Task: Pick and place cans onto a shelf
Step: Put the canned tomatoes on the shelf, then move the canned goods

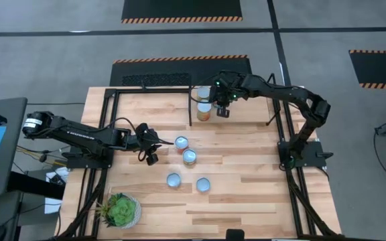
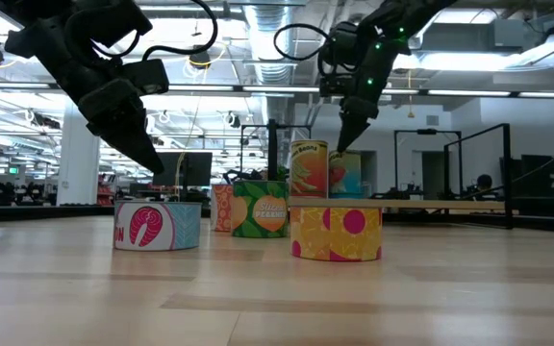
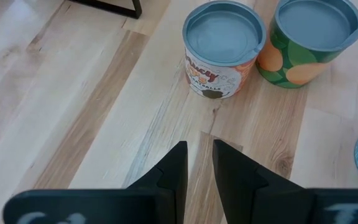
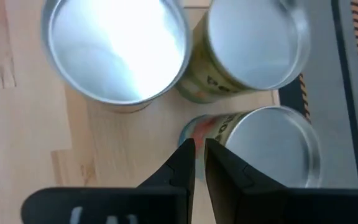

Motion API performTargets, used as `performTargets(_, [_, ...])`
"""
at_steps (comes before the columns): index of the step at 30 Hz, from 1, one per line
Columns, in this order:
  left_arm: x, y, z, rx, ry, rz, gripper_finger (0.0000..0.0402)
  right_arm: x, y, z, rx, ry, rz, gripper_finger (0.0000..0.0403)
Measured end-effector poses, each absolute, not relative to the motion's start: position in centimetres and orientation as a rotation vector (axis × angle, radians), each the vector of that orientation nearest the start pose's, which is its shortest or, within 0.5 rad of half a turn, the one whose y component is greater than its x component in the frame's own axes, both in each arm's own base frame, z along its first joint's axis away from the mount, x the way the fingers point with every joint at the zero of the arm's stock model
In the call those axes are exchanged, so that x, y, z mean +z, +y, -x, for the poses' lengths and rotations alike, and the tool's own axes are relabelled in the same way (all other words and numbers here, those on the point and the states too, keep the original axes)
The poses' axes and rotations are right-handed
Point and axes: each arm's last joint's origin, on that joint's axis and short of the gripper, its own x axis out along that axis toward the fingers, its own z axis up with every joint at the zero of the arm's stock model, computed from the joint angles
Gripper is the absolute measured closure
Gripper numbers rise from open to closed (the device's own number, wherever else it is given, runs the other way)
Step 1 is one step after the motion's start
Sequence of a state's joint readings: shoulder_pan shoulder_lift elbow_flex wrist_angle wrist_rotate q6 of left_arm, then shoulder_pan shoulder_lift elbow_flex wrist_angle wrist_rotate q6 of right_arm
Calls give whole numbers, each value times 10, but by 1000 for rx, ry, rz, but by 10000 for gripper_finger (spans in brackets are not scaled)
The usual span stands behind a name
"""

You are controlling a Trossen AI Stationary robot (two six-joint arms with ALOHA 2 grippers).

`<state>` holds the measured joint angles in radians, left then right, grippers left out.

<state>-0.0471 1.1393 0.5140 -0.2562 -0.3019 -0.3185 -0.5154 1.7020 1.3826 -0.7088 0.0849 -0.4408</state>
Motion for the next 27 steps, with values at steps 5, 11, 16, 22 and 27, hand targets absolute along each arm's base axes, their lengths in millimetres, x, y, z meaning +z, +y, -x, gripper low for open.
performTargets(5, [175, -1, -204, 376, 820, 150, 336, 268, -147, -306, -258, 1224, 72, 343])
performTargets(11, [176, -1, -206, 370, 801, 141, 336, 281, -69, -291, -65, 1437, -86, 343])
performTargets(16, [182, -1, -215, 370, 693, 142, 336, 283, -4, -275, 87, 1514, 4, 343])
performTargets(22, [166, 1, -228, 376, 730, 151, 340, 268, 41, -249, 131, 1391, 35, 343])
performTargets(27, [139, 4, -240, 404, 886, 192, 358, 259, 54, -224, 54, 1336, -6, 343])
